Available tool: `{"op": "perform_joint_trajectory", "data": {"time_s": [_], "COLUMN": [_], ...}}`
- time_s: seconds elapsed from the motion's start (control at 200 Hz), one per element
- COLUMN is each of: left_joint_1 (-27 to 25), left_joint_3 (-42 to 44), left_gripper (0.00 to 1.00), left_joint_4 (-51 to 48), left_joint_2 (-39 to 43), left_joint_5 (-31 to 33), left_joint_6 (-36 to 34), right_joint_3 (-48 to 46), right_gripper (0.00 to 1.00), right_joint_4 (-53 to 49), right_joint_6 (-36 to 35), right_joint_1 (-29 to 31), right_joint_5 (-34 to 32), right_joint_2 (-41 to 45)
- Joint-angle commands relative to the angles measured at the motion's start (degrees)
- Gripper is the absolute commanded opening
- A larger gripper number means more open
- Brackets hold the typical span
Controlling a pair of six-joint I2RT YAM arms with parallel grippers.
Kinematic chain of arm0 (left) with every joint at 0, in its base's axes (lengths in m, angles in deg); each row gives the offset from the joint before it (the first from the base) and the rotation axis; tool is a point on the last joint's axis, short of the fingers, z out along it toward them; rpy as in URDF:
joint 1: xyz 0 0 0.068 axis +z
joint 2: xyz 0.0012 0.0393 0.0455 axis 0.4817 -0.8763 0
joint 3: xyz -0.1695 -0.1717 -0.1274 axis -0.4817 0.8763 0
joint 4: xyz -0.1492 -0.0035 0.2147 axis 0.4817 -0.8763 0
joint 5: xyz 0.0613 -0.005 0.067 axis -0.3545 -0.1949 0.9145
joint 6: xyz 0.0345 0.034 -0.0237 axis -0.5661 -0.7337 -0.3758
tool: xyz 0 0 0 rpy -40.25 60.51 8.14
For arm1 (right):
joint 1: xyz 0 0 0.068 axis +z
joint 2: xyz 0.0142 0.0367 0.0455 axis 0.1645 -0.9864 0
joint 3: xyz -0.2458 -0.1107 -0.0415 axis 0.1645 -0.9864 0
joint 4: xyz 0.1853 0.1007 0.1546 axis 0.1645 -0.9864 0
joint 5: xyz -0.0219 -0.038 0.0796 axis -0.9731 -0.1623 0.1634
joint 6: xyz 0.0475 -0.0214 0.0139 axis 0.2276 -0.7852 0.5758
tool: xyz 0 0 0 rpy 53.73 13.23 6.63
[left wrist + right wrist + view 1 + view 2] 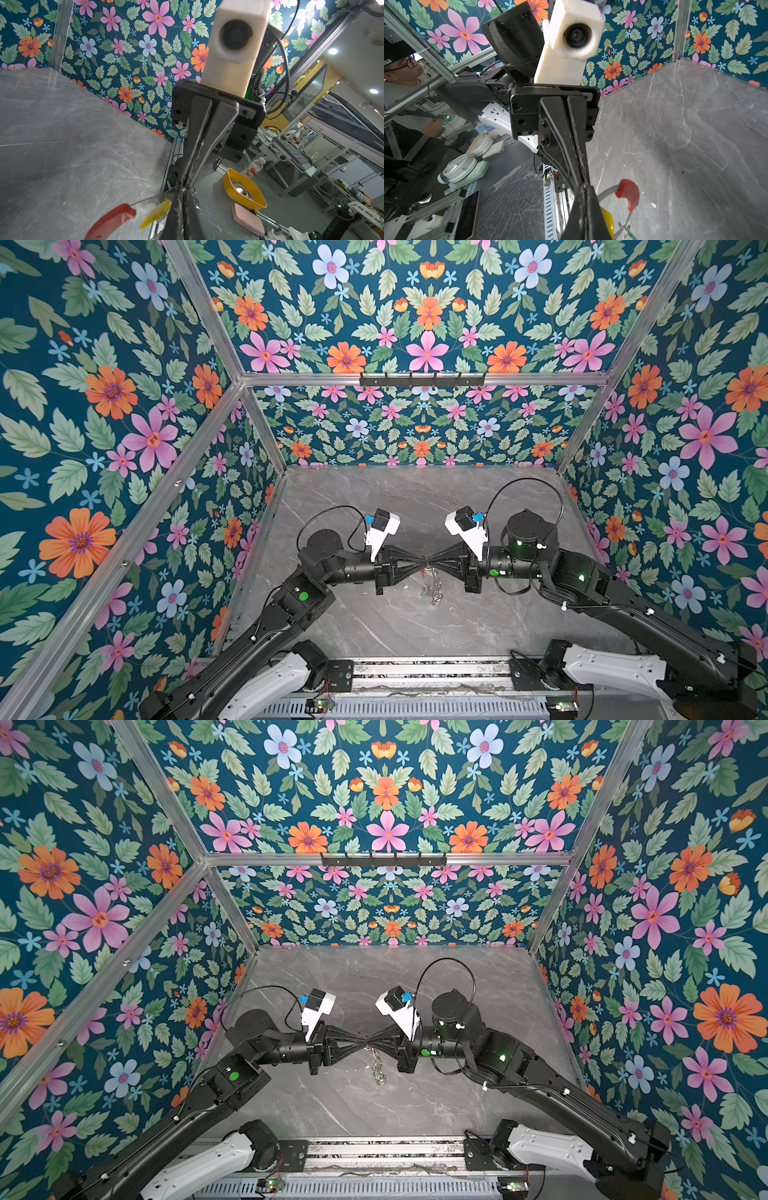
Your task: Remove the keys from the keyring
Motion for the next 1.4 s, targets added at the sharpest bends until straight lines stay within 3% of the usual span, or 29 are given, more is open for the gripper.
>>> {"op": "perform_joint_trajectory", "data": {"time_s": [0.0,0.16,0.295,0.39,0.535,0.86,1.185,1.395], "left_joint_1": [-0.07,-0.13,-0.13,-0.14,-0.3,-0.88,-1.79,-2.3], "left_joint_3": [0.38,0.74,1.09,2.11,2.93,1.75,1.17,1.79], "left_gripper": [0.03,0.0,0.0,0.0,0.0,0.0,0.0,0.0], "left_joint_4": [3.52,4.93,6.76,9.3,11.09,6.38,6.42,8.44], "left_joint_2": [0.17,0.5,1.42,2.48,3.97,2.81,1.66,2.0], "left_joint_5": [-1.57,-0.81,1.42,4.13,9.18,23.59,23.32,21.57], "left_joint_6": [1.33,2.1,2.75,3.91,3.48,0.61,0.69,0.88], "right_joint_3": [0.24,0.39,0.15,-0.83,-3.95,-11.03,-14.66,-13.62], "right_gripper": [0.0,0.0,0.37,0.48,0.54,0.56,0.64,0.62], "right_joint_4": [2.51,3.11,4.62,5.69,6.96,10.89,18.17,18.5], "right_joint_6": [-0.37,-0.23,1.17,2.37,3.93,4.34,2.96,2.31], "right_joint_1": [0.05,0.02,0.05,0.04,0.05,0.04,0.12,0.14], "right_joint_5": [-0.38,-0.39,-3.48,-6.22,-11.95,-15.93,-12.07,-12.47], "right_joint_2": [-0.24,0.0,1.61,3.34,5.89,8.92,6.53,3.89]}}
